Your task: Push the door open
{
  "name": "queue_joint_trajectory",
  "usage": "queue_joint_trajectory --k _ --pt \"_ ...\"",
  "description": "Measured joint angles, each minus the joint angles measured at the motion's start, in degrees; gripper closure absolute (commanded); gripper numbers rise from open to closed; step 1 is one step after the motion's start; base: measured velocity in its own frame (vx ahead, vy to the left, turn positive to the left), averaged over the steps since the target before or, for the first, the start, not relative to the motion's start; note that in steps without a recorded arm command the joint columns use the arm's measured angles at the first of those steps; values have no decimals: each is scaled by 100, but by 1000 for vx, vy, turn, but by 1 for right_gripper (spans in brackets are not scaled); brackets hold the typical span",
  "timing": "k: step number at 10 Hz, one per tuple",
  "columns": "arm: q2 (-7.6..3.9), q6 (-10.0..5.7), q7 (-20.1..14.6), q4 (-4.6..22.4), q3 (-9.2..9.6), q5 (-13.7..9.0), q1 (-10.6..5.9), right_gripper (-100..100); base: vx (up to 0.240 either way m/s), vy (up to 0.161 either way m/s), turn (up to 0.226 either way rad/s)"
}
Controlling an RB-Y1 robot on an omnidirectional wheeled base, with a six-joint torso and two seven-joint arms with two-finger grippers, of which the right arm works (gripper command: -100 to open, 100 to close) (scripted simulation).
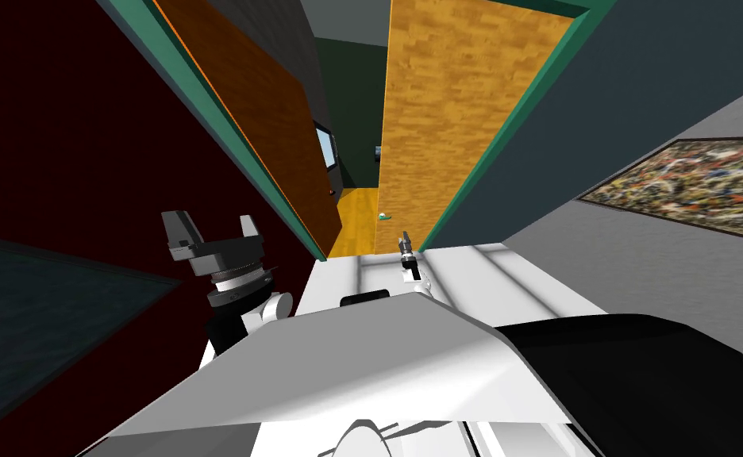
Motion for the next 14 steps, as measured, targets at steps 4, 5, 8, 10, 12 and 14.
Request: queue_joint_trajectory --k 4,5,8,10,12,14 --pt "-19 -80 17 571 -23 -70 -232 -100 75 -13 54" --pt "-37 -139 13 785 -33 -94 -322 -100 87 -27 73" --pt "-69 -208 5 1177 -47 -142 -447 -100 67 -16 42" --pt "-63 -238 26 1467 -60 -179 -569 -100 76 -26 48" --pt "-85 -280 22 1706 -71 -204 -673 -100 69 -10 54" --pt "-86 -366 36 2042 -82 -238 -796 -100 86 -25 56"
